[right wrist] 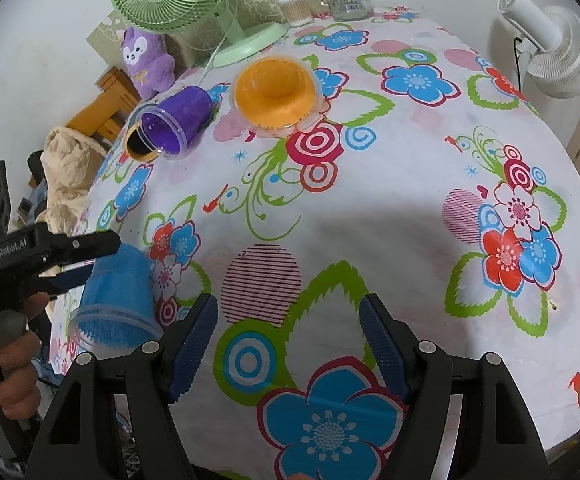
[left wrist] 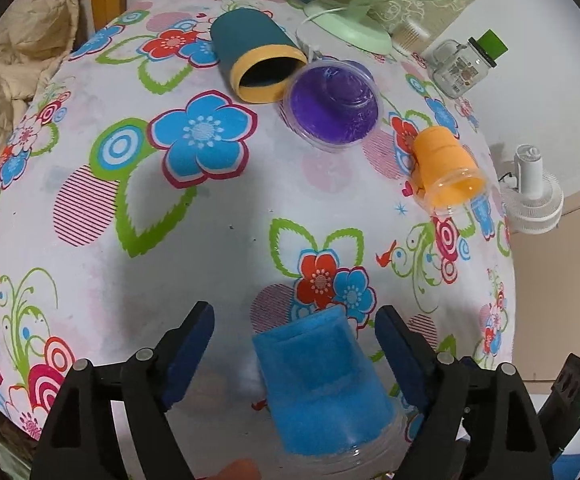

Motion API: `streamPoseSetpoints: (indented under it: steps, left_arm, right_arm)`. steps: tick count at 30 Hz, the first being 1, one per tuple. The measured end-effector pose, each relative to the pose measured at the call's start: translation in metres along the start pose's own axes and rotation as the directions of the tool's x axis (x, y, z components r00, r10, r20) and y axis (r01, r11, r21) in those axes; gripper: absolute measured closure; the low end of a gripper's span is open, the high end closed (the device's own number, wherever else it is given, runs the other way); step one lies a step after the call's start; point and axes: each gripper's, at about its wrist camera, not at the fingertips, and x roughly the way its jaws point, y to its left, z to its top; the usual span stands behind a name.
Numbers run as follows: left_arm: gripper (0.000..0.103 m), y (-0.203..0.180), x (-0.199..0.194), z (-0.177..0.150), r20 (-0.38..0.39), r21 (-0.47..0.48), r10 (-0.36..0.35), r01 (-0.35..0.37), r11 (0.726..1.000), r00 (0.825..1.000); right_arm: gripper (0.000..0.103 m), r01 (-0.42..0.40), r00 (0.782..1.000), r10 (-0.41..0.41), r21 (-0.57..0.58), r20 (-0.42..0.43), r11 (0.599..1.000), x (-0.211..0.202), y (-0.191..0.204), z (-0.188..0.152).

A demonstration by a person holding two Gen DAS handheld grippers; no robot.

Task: Flip cup upside down
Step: 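Rotate the held blue cup with the left gripper, tilting its rim, then turn the blue cup rim-down and lower it toward the table with the left gripper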

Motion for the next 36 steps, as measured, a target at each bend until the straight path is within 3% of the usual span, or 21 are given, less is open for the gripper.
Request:
streamPoseSetpoints:
  steps: [6, 8, 10, 12, 21, 23, 24, 32, 33, 36]
  left_arm:
    - [0.021, -0.003, 0.014, -0.005, -0.032, 0.003, 0.008, -0.008, 1.000, 0.999]
    - [0.027, -0.005, 0.016, -0.004, -0.031, 0.009, 0.014, -0.014, 1.000, 0.999]
    - [0.040, -0.006, 0.018, -0.003, -0.037, 0.014, 0.011, -0.011, 1.000, 0.999]
    - [0.044, -0.007, 0.019, -0.002, -0.047, 0.020, 0.006, -0.005, 1.000, 0.999]
    - [0.046, -0.017, -0.009, 0.003, 0.025, 0.056, -0.017, 0.015, 0.998, 1.000]
    - [0.059, -0.019, -0.019, 0.005, 0.056, 0.069, -0.018, 0.014, 0.998, 0.998]
    - [0.060, -0.022, -0.024, 0.005, 0.067, 0.079, -0.011, 0.006, 0.997, 0.998]
    - [0.057, -0.029, -0.033, 0.003, 0.096, 0.109, -0.019, 0.009, 0.994, 0.995]
    - [0.053, -0.027, -0.033, 0.002, 0.101, 0.100, -0.013, 0.003, 0.995, 0.995]
    - [0.020, -0.015, -0.033, -0.004, 0.125, 0.037, -0.007, 0.002, 0.999, 0.992]
  right_arm:
    - [0.027, -0.003, 1.000, 0.003, -0.006, -0.003, 1.000, 0.001, 0.001, -0.001]
    - [0.027, -0.001, 1.000, 0.001, -0.001, -0.001, 1.000, 0.000, 0.000, -0.002]
    - [0.027, 0.002, 1.000, -0.002, 0.004, 0.001, 1.000, 0.000, -0.002, -0.002]
    - [0.027, 0.004, 1.000, -0.004, 0.008, 0.004, 1.000, -0.001, -0.003, -0.002]
    - [0.027, -0.003, 1.000, 0.003, 0.003, 0.010, 1.000, -0.004, -0.003, -0.003]
    - [0.027, -0.005, 1.000, 0.005, -0.002, 0.012, 1.000, -0.005, -0.001, -0.003]
    - [0.027, -0.005, 1.000, 0.005, -0.002, 0.014, 1.000, -0.006, -0.001, -0.003]
    - [0.027, -0.003, 1.000, 0.003, -0.004, 0.021, 1.000, -0.011, 0.000, -0.005]
    - [0.027, -0.002, 1.000, 0.002, -0.003, 0.021, 1.000, -0.011, 0.000, -0.006]
    - [0.027, -0.002, 1.000, 0.002, 0.003, 0.021, 1.000, -0.011, -0.002, -0.006]
